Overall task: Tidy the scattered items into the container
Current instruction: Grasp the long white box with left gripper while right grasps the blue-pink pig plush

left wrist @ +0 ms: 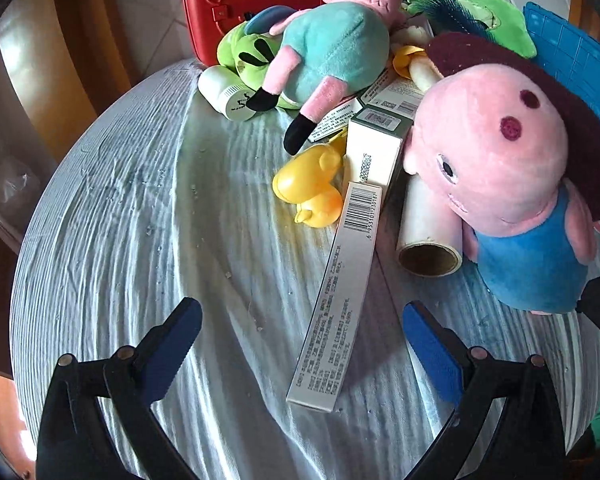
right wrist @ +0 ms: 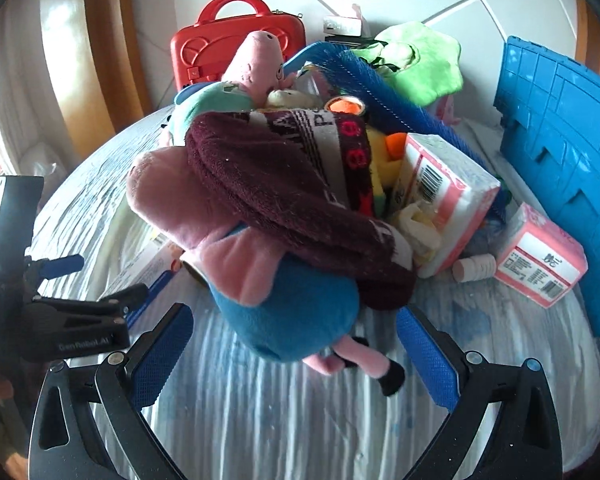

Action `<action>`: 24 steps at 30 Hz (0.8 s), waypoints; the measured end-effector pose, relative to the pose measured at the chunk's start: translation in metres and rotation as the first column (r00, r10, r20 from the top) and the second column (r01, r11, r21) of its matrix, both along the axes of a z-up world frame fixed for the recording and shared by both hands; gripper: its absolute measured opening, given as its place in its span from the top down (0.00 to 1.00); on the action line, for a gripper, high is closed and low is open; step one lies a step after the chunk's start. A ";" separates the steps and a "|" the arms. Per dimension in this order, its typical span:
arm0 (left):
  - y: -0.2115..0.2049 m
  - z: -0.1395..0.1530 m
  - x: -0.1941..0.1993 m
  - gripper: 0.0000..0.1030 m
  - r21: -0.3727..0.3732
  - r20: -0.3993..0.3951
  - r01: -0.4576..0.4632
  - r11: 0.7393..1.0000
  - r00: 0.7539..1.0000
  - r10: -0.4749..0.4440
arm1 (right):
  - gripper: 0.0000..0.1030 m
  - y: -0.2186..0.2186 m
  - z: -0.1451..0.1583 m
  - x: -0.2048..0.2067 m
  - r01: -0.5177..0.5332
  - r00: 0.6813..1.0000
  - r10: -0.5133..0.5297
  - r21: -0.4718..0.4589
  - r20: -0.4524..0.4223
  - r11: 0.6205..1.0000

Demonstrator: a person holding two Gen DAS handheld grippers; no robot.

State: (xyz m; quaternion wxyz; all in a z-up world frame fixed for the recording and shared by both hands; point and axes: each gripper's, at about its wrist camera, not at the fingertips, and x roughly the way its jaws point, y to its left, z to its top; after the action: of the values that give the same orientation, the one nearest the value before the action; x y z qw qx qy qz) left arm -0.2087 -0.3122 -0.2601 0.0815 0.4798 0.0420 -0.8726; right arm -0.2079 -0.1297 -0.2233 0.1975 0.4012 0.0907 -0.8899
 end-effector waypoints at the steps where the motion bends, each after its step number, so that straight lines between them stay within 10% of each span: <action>1: 0.000 -0.004 -0.003 0.01 0.008 0.000 0.001 1.000 1.000 -0.001 | 0.00 -0.004 -0.004 -0.002 0.002 1.000 -0.002 0.011 -0.009 1.000; 10: 0.005 -0.034 -0.022 0.07 0.022 0.027 0.030 0.999 0.999 -0.030 | 0.00 -0.018 -0.040 -0.028 0.039 0.999 -0.039 0.038 -0.004 0.998; 12: 0.005 -0.033 -0.022 0.18 0.036 0.002 0.035 0.999 0.999 -0.035 | 0.00 -0.021 -0.044 -0.032 0.031 1.000 -0.031 0.042 -0.001 0.999; 16: 0.009 -0.025 -0.027 0.71 0.040 -0.005 0.055 0.998 0.998 -0.055 | 0.00 -0.023 -0.049 -0.041 0.041 0.999 -0.041 0.008 0.010 0.999; 24: 0.016 0.000 -0.004 0.78 0.016 -0.058 0.058 0.998 0.997 -0.057 | 0.17 -0.021 -0.042 -0.034 0.075 0.995 -0.075 0.002 0.059 0.997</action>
State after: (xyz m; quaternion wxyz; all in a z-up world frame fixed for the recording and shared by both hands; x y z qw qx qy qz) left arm -0.2126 -0.2962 -0.2600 0.0511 0.4563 0.0383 -0.8875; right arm -0.2417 -0.1512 -0.2652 0.1668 0.4305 0.0694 -0.8843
